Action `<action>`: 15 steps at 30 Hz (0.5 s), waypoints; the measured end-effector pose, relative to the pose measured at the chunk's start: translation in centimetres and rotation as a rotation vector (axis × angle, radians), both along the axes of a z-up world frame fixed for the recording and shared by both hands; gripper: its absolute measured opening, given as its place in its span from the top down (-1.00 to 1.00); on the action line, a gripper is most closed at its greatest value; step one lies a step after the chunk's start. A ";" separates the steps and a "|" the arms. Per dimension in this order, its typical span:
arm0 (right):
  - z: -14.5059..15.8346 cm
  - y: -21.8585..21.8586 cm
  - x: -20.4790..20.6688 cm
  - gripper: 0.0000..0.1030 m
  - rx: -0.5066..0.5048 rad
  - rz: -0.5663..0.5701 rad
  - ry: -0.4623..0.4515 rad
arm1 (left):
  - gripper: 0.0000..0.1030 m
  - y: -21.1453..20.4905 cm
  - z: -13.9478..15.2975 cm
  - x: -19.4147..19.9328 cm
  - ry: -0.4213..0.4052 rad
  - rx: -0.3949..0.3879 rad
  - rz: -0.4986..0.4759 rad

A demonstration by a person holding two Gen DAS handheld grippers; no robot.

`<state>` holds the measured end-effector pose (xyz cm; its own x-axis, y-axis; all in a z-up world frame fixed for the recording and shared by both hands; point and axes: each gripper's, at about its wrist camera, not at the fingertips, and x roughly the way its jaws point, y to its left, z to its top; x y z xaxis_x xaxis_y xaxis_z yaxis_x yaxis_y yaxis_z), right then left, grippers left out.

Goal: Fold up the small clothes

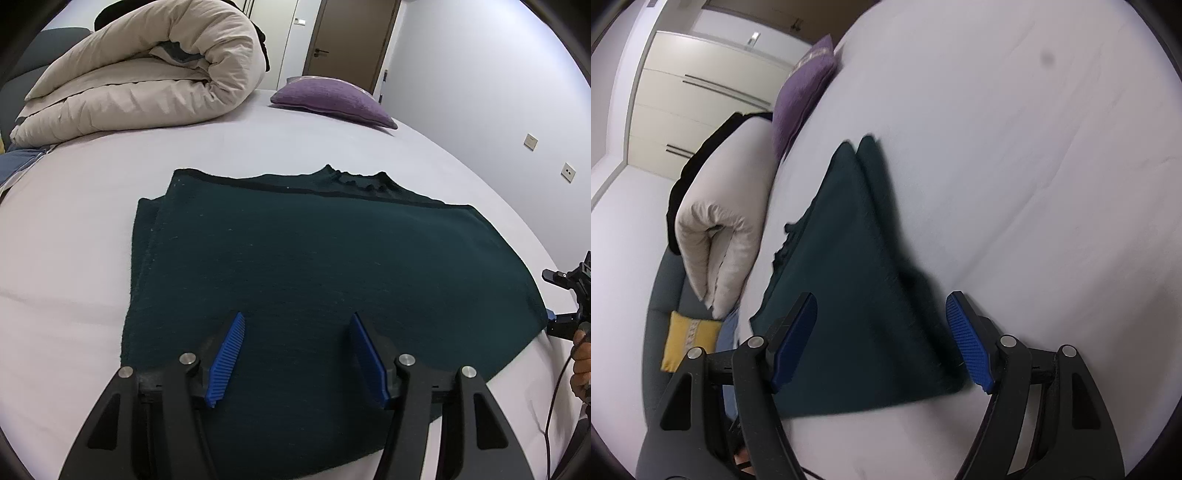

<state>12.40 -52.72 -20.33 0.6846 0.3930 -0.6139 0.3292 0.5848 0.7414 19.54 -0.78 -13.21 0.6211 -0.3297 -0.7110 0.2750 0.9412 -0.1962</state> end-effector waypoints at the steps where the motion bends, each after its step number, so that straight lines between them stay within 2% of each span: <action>1: 0.0 0.2 0.2 -0.40 0.010 0.007 0.002 | -0.22 0.1 -0.1 0.1 0.002 -0.003 0.006; 7: -0.7 0.3 0.7 -0.34 0.156 0.002 -0.012 | -0.21 1.0 -0.7 0.6 0.039 -0.041 0.022; 15: -1.7 1.1 3.6 -0.10 0.224 0.005 -0.024 | -0.21 1.4 -0.9 1.0 0.053 -0.065 0.025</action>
